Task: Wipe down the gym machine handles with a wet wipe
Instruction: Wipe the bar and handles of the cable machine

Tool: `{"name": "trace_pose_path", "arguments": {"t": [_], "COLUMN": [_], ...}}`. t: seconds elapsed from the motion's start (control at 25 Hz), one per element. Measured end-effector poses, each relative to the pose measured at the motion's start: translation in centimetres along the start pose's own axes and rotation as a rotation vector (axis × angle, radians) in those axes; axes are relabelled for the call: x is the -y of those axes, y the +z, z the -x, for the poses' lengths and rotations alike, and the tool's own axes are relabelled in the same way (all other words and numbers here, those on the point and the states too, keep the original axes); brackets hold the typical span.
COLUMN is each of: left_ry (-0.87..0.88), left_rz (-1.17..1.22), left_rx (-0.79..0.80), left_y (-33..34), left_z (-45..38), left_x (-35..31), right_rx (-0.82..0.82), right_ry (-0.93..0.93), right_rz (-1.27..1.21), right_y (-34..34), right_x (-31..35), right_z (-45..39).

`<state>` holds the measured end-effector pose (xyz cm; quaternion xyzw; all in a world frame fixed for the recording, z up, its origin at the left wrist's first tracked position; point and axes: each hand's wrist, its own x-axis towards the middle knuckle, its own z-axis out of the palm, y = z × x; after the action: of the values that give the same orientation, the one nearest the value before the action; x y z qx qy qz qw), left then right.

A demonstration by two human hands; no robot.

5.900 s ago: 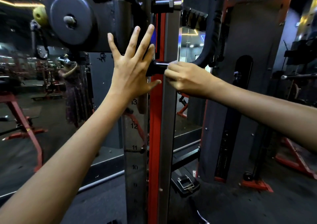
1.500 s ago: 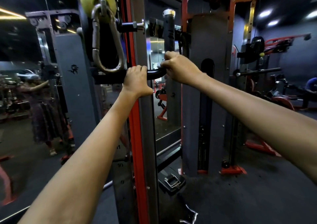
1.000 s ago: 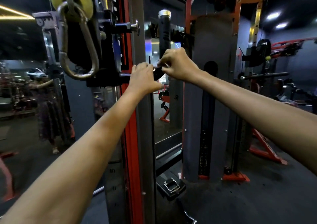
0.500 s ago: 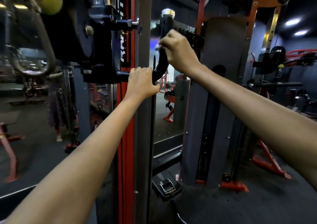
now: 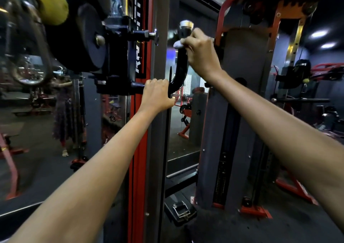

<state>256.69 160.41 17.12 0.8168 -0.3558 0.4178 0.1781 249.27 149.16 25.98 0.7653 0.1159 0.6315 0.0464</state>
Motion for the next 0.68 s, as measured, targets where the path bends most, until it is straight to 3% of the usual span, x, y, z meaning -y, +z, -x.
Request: {"name": "trace_pose_path", "arguments": {"t": [0.2, 0.36, 0.68], "left_ry": [-0.003, -0.004, -0.014], "left_rz": [0.002, 0.011, -0.001], "left_rx": [-0.01, -0.021, -0.016], "left_y": [0.1, 0.2, 0.3], "left_z": [-0.1, 0.0, -0.1], "left_x": [0.1, 0.1, 0.0], "right_rx": [0.191, 0.009, 0.235], "right_ry": [0.039, 0.12, -0.093], "right_rz": [-0.009, -0.036, 0.043], "right_y": [-1.6, -2.2, -1.8], "right_x": [-0.1, -0.7, 0.1], "right_z": [0.9, -3.4, -0.6]}}
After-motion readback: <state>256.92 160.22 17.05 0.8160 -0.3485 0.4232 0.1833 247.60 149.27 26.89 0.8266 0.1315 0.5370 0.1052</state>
